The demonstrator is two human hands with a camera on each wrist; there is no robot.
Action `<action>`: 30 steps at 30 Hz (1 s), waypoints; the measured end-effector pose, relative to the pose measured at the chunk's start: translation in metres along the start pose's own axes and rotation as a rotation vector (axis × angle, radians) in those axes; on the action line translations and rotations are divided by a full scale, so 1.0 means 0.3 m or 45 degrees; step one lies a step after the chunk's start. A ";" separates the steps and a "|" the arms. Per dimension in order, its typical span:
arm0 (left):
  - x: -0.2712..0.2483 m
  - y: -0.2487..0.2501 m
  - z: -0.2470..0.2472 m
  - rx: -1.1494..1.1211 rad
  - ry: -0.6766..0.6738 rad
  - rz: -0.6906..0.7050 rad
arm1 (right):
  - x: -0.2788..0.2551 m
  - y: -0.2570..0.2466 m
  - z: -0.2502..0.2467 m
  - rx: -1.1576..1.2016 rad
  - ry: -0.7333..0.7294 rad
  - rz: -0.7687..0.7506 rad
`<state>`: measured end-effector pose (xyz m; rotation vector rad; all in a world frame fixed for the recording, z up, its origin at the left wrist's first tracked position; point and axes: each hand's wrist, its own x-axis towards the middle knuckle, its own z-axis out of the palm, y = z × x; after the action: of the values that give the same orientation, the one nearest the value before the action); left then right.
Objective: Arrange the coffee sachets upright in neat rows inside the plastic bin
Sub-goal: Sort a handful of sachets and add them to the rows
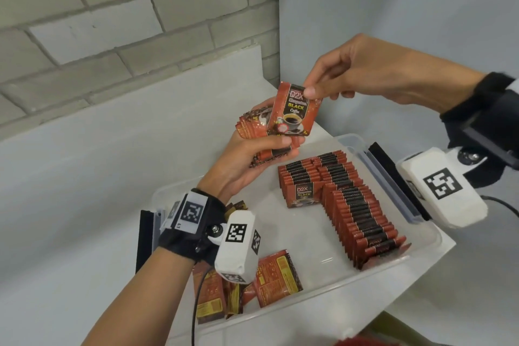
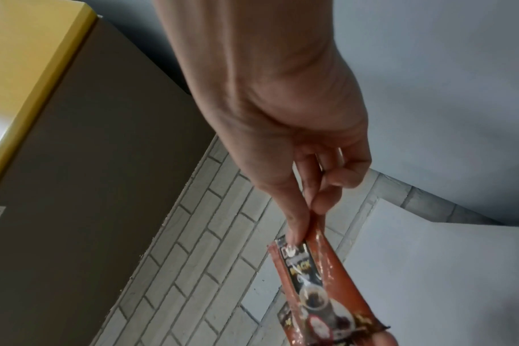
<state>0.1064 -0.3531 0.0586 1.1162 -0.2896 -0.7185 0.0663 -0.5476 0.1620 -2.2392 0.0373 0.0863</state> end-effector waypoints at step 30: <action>0.039 0.001 -0.027 -0.393 0.250 0.043 | -0.011 0.129 0.279 -0.994 -0.539 -0.141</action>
<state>0.1196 -0.3548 0.0538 0.8769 -0.0281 -0.5951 0.0565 -0.5060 0.0802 -2.9369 -0.4145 0.5988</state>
